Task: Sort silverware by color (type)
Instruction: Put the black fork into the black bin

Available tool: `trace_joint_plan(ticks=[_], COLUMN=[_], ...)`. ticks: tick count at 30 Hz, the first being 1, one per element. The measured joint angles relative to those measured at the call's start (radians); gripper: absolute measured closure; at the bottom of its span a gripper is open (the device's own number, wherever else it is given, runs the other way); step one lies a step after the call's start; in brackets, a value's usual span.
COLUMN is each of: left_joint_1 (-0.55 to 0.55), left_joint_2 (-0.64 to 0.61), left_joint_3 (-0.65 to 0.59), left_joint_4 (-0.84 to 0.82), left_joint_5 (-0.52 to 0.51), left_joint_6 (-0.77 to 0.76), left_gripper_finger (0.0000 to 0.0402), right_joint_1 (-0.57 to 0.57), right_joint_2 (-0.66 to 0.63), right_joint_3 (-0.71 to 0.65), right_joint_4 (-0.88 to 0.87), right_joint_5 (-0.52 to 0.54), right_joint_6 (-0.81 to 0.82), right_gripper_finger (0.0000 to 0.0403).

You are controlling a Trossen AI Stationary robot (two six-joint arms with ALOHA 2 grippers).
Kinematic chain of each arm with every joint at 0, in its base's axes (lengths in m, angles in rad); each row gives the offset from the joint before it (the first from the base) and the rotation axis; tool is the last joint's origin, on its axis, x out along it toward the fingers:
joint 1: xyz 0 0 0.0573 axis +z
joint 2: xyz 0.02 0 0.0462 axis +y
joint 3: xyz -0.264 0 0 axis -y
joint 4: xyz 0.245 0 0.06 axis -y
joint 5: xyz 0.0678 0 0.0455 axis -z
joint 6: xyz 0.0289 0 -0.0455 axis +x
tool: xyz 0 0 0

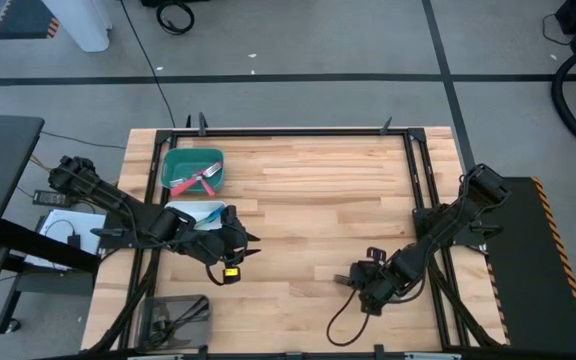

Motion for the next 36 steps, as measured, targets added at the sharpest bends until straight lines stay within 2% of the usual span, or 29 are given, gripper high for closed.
trace_joint_plan(ticks=[8,15,20,27,32,36], left_joint_1=[0.000,0.000,0.000,0.000,0.000,0.000], left_joint_2=[0.000,0.000,0.000,0.000,0.000,0.000], left_joint_3=[0.000,0.000,0.000,0.000,0.000,0.000], left_joint_4=[0.000,-0.002,-0.022,-0.021,-0.021,-0.020], left_joint_5=[0.000,0.000,0.000,0.000,0.000,0.000], left_joint_6=[0.000,-0.001,-0.004,-0.004,-0.004,-0.004], left_gripper_finger=[0.0269,0.0269,0.0269,0.0269,0.0269,0.0269], right_joint_1=[0.000,0.000,-0.001,0.000,-0.018,-0.063], right_joint_2=[0.000,0.000,0.000,-0.003,-0.003,-0.007], right_joint_3=[-0.002,-0.004,-0.059,-0.087,-0.094,-0.139], right_joint_4=[0.012,0.030,0.112,0.133,0.072,0.069], right_joint_5=[0.005,0.051,0.052,0.061,0.142,0.160], right_joint_6=[0.000,-0.001,0.039,0.068,0.095,0.163], right_gripper_finger=[0.0337,0.0337,0.0337,0.0337,0.0337,0.0337])
